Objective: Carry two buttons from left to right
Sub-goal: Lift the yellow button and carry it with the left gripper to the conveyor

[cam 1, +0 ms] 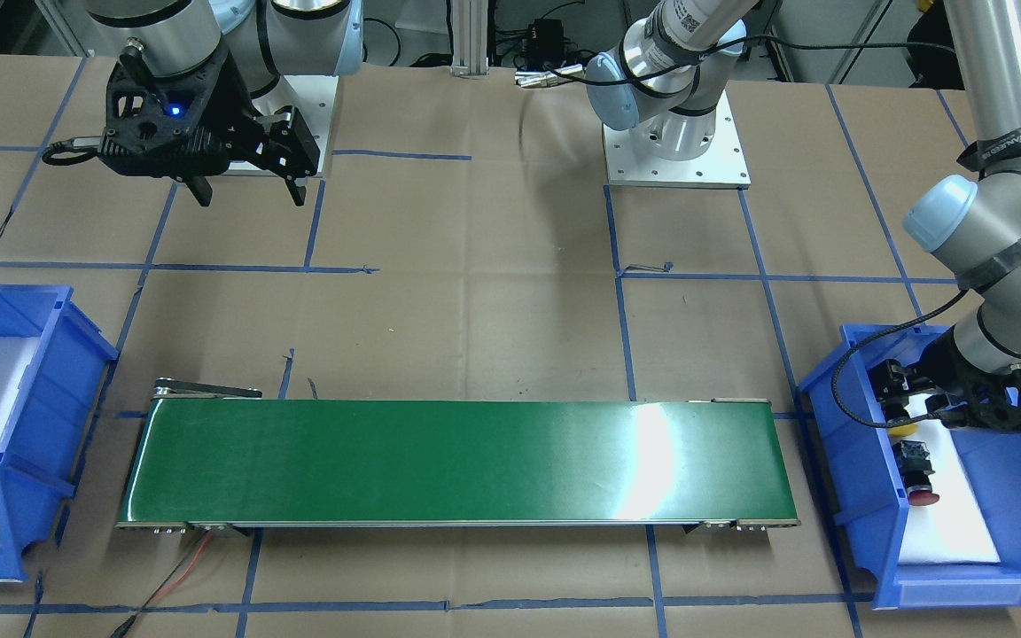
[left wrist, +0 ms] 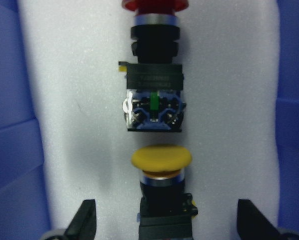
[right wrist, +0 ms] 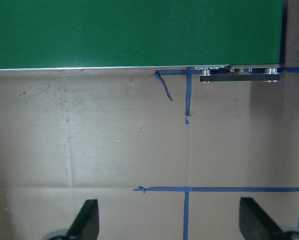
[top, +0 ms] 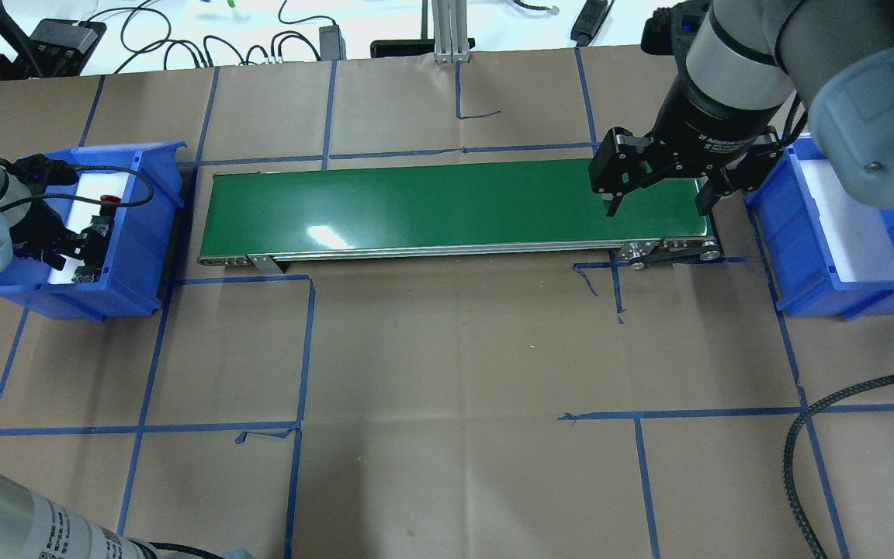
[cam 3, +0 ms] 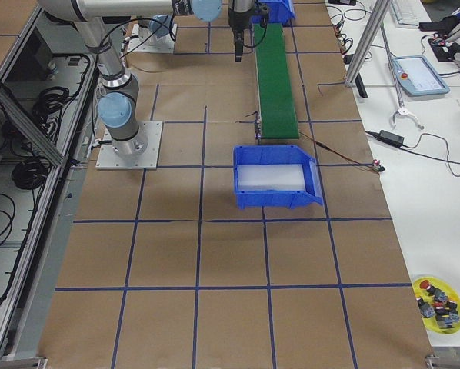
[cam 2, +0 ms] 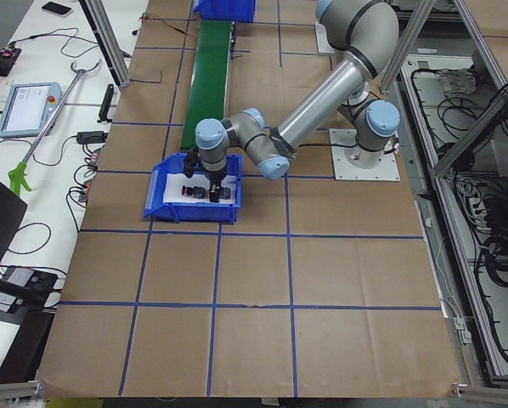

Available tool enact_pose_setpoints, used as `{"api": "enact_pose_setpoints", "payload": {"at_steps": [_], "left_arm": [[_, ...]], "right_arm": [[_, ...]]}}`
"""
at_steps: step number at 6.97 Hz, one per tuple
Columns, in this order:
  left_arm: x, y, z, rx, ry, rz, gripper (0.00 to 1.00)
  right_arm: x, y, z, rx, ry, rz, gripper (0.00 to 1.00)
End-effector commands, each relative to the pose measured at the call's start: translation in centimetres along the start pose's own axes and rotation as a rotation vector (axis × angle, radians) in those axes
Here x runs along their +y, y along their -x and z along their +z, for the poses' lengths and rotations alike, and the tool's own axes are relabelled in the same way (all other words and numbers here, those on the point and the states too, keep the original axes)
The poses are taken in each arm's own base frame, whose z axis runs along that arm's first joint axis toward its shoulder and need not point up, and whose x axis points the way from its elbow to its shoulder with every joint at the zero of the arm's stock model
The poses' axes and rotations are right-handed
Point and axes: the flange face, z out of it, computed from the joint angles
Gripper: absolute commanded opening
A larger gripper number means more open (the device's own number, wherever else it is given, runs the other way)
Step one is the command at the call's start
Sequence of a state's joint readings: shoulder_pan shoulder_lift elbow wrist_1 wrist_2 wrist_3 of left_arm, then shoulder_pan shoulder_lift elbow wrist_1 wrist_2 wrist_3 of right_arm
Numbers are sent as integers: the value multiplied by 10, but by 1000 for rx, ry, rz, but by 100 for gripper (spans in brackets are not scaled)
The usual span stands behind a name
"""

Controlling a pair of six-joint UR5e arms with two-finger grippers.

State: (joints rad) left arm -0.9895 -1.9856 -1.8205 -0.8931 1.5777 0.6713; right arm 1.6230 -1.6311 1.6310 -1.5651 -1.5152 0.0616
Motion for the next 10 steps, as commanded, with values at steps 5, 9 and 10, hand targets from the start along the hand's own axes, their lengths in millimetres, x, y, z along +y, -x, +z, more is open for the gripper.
{"api": "enact_pose_setpoints", "payload": {"at_steps": [5,9,10], "left_arm": [[-4,5,-7,-14,-17,-35,4],[-23,23,-146,-2,8,-29,1],[-30,24,-183,8,24,-19,1]], "right_arm": [[-3,-2,-5,1,-11,-4,100],[-7,-1,-21,-2,-46,-4,100],[-7,-1,-20,-2,-44,-3,100]]}}
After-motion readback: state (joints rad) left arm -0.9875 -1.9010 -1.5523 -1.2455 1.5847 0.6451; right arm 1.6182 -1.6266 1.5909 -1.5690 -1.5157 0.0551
